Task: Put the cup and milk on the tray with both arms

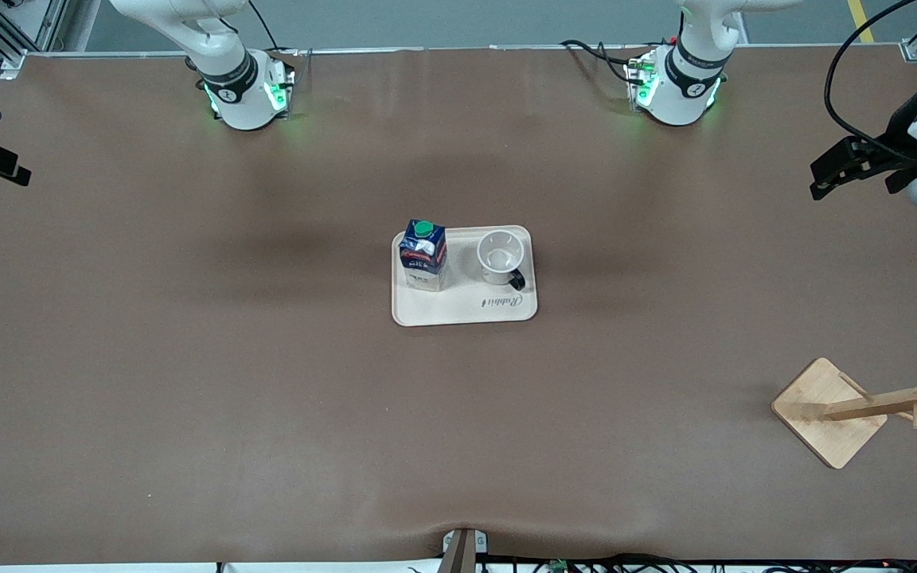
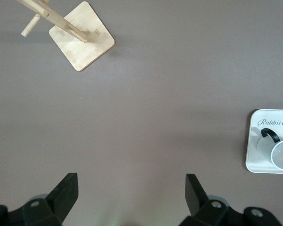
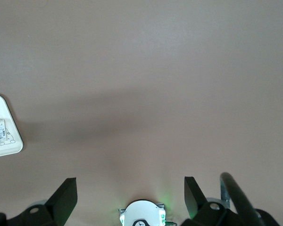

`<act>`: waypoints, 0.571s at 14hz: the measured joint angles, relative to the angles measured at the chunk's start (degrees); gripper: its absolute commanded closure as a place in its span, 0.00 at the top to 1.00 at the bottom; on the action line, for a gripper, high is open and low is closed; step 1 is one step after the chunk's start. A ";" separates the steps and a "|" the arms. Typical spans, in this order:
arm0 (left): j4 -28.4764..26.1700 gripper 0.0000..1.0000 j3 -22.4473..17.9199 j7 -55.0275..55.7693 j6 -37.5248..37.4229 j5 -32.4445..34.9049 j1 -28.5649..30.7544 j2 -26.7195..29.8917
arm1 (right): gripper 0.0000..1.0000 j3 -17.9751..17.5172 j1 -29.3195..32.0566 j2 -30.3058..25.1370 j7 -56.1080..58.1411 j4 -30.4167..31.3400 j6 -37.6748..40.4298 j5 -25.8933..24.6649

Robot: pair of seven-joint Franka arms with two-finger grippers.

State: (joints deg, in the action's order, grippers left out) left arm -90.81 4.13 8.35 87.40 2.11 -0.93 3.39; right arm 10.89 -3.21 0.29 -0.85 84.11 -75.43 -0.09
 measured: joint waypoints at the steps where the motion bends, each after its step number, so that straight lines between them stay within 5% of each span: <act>1: 0.14 1.00 0.00 0.00 0.00 0.00 0.00 0.00 | 1.00 0.00 0.00 0.01 -0.01 0.00 0.04 0.00; 8: 0.38 1.00 0.03 0.00 0.00 0.00 -0.03 -0.03 | 1.00 0.00 0.00 0.06 -0.09 0.01 0.17 0.01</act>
State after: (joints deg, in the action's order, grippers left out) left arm -90.43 4.16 8.34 87.40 2.11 -0.96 3.36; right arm 10.89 -3.21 0.35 -0.93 84.12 -75.27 -0.08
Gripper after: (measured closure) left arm 0.000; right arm 0.000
